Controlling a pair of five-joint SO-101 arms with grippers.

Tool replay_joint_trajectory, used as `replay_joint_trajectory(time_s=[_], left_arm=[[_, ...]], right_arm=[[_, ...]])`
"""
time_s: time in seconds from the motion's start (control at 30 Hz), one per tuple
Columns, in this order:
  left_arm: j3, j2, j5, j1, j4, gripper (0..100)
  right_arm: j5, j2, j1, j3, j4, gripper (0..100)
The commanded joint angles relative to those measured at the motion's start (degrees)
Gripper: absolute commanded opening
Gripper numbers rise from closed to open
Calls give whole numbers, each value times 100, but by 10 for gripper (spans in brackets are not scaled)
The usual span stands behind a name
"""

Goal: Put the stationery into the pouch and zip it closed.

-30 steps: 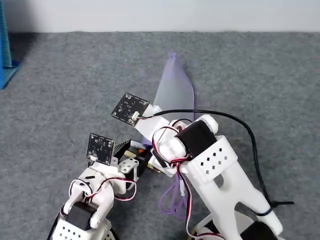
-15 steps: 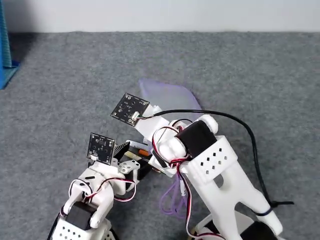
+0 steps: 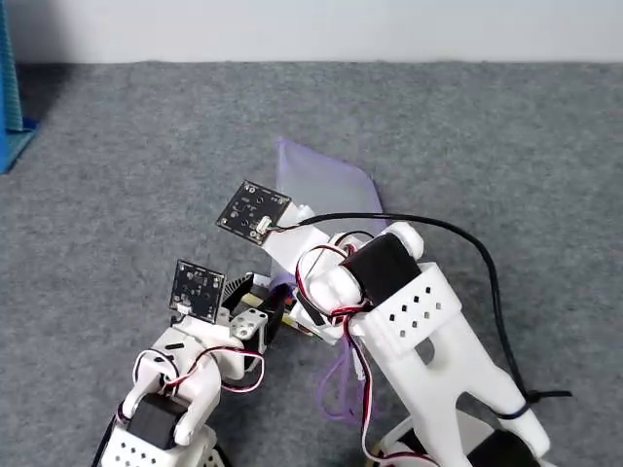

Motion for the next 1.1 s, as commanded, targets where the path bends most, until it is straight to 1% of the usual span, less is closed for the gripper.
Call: replay_joint_trajectory(time_s=[0.0,0.1,0.17,0.23,0.4,0.53,0.7,0.87,0.93,1.07], left_arm=[[-171,0,-105,-9,-35,145],[-171,0,-105,-9,-18,135],[-171,0,-105,-9,-26,87],[-180,0,-105,-9,-35,14],[-189,0,-70,-70,-26,12],[-198,0,158,-229,-26,12],[-198,0,220,-378,0,12],[-180,0,220,-378,9,11],[-171,0,193,-352,9,11],[-163,0,193,-325,-26,15]], right_arm=[[-35,-268,-48,44,233,9],[-26,-268,-110,334,233,9],[-26,-277,-110,466,233,9],[-26,-303,-92,501,233,9],[-26,-980,268,536,233,8],[0,-1754,796,818,233,8],[527,-2589,1701,1442,233,8],[923,-3301,2545,1618,233,8],[1029,-3530,2703,1618,233,8],[1029,-3767,2712,1626,233,8]])
